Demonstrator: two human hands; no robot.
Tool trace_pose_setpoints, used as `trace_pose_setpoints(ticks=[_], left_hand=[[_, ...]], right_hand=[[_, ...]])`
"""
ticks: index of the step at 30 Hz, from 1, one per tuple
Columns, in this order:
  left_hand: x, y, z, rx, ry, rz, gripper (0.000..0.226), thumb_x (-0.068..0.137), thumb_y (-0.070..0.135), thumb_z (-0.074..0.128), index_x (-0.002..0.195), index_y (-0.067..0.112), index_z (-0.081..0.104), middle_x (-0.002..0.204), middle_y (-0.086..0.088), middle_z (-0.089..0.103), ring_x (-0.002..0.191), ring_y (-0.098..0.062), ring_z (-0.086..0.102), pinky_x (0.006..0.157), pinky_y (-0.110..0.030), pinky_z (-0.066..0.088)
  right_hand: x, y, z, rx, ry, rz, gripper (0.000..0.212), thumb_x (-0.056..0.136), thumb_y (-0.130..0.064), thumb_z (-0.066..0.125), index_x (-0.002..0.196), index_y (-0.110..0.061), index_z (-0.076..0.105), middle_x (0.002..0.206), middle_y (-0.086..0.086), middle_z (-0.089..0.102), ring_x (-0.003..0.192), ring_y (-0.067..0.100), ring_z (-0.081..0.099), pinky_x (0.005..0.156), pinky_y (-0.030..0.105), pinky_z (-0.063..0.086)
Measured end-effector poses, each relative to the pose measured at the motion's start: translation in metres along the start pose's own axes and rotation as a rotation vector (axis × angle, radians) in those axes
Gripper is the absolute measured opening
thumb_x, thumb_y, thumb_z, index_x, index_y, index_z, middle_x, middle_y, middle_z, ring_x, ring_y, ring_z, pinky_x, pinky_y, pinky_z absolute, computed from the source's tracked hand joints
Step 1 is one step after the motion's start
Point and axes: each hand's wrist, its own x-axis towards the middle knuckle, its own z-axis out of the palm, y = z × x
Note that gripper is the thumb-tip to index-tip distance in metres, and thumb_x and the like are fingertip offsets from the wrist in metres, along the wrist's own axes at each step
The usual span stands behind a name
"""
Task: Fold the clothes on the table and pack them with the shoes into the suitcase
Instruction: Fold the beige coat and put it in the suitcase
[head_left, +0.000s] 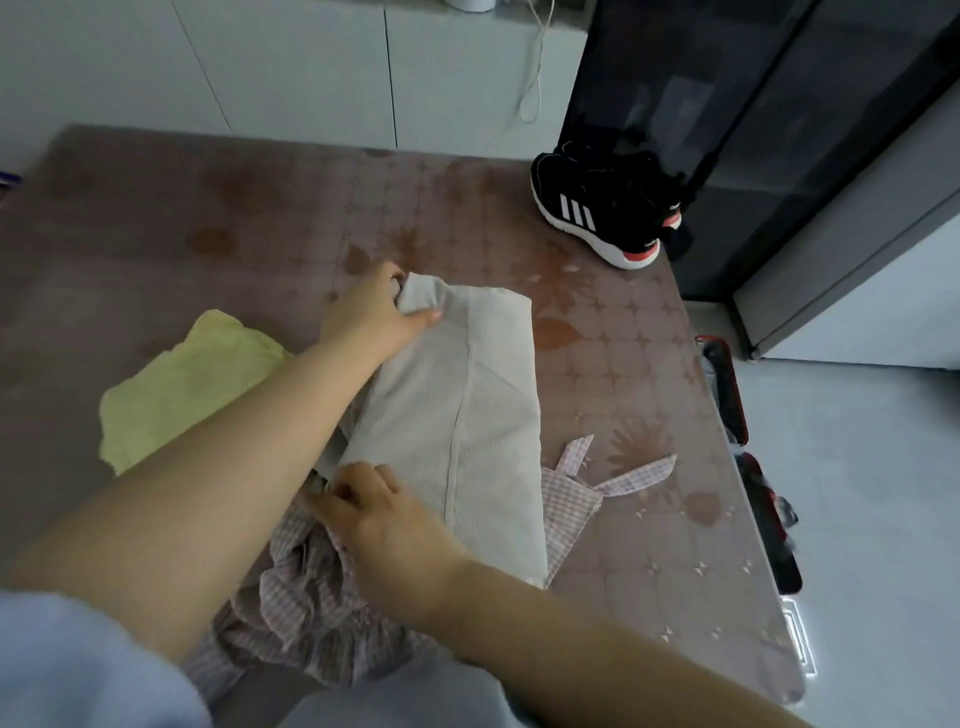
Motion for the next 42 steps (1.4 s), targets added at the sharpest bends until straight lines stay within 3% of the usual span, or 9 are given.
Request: trace_pose_setpoints(ticks=[4, 7, 11, 17, 22, 28, 32, 40, 42], left_hand=[[0.024, -0.024, 0.007, -0.056, -0.029, -0.048, 0.061, 0.078, 0.041, 0.070, 0.127, 0.013, 0.048, 0.131, -0.009, 0.052, 0.114, -0.028, 0.052, 0.079, -0.029, 0.036], [0.031, -0.044, 0.012, -0.260, -0.066, -0.119, 0.063, 0.079, 0.034, 0.071, 0.131, 0.008, 0.047, 0.135, -0.009, 0.050, 0.119, -0.028, 0.050, 0.092, -0.032, 0.039], [0.029, -0.056, 0.025, -0.216, -0.155, -0.138, 0.063, 0.082, 0.034, 0.068, 0.134, 0.011, 0.042, 0.137, -0.010, 0.048, 0.121, -0.030, 0.048, 0.095, -0.035, 0.038], [0.044, -0.048, 0.012, -0.042, -0.389, -0.097, 0.087, 0.078, 0.038, 0.069, 0.147, 0.015, 0.020, 0.148, -0.010, 0.034, 0.131, -0.028, 0.038, 0.107, -0.035, 0.032], [0.039, -0.061, 0.008, -0.083, -0.486, -0.089, 0.119, 0.045, 0.076, 0.062, 0.144, 0.019, 0.029, 0.147, -0.002, 0.038, 0.131, -0.023, 0.040, 0.112, -0.040, 0.030], [0.023, -0.048, 0.004, -0.266, -0.554, -0.213, 0.125, 0.030, 0.077, 0.074, 0.137, 0.019, 0.042, 0.137, -0.003, 0.049, 0.123, -0.022, 0.048, 0.108, -0.042, 0.036], [0.010, -0.021, 0.004, -0.368, -0.508, -0.318, 0.074, 0.071, 0.049, 0.070, 0.130, 0.010, 0.047, 0.118, -0.005, 0.055, 0.112, -0.027, 0.052, 0.094, -0.034, 0.042], [-0.036, 0.069, 0.022, -0.681, -0.445, -0.342, 0.052, 0.065, 0.050, 0.072, 0.103, 0.015, 0.060, 0.101, -0.007, 0.065, 0.087, -0.021, 0.061, 0.088, -0.039, 0.048], [-0.041, 0.103, 0.031, -0.681, -0.435, -0.332, 0.081, 0.047, 0.058, 0.076, 0.112, 0.013, 0.060, 0.107, -0.008, 0.066, 0.093, -0.025, 0.062, 0.089, -0.041, 0.048]], right_hand=[[-0.010, 0.009, -0.007, 0.137, -0.141, 0.058, 0.057, 0.089, -0.017, 0.057, 0.142, -0.010, 0.036, 0.147, 0.012, 0.034, 0.132, 0.031, 0.033, 0.106, 0.046, 0.036], [-0.017, 0.017, -0.008, 0.022, 0.123, 0.101, 0.053, 0.090, -0.034, 0.049, 0.139, -0.016, 0.040, 0.145, 0.008, 0.038, 0.133, 0.031, 0.032, 0.113, 0.048, 0.025], [-0.030, 0.034, 0.002, -0.259, -0.277, 0.065, 0.076, 0.091, -0.055, 0.042, 0.149, -0.032, 0.000, 0.158, 0.003, -0.003, 0.143, 0.030, -0.014, 0.112, 0.044, -0.018], [-0.066, 0.057, -0.022, 0.026, 0.476, 0.431, 0.050, 0.083, -0.041, 0.051, 0.128, -0.018, 0.046, 0.129, 0.002, 0.047, 0.118, 0.018, 0.038, 0.106, 0.039, 0.034], [-0.089, 0.081, -0.032, 0.666, 0.311, 1.019, 0.069, 0.074, -0.048, 0.072, 0.127, -0.018, 0.039, 0.123, -0.003, 0.048, 0.101, 0.012, 0.050, 0.084, 0.025, 0.046], [-0.096, 0.090, -0.017, 0.791, 0.199, 1.040, 0.093, 0.045, -0.060, 0.082, 0.122, -0.019, 0.052, 0.118, -0.007, 0.061, 0.103, 0.013, 0.060, 0.087, 0.033, 0.054], [-0.123, 0.102, -0.043, 1.009, 0.406, 1.046, 0.059, 0.057, -0.028, 0.088, 0.108, -0.012, 0.063, 0.100, 0.000, 0.072, 0.090, 0.017, 0.069, 0.081, 0.033, 0.056], [-0.203, 0.129, -0.082, 1.461, 0.577, 0.876, 0.040, 0.071, 0.002, 0.072, 0.108, -0.010, 0.061, 0.099, 0.004, 0.073, 0.091, 0.022, 0.070, 0.080, 0.037, 0.057], [-0.229, 0.145, -0.096, 1.478, 0.603, 0.843, 0.045, 0.064, -0.004, 0.076, 0.106, -0.010, 0.061, 0.101, 0.006, 0.073, 0.095, 0.024, 0.069, 0.085, 0.040, 0.055]])
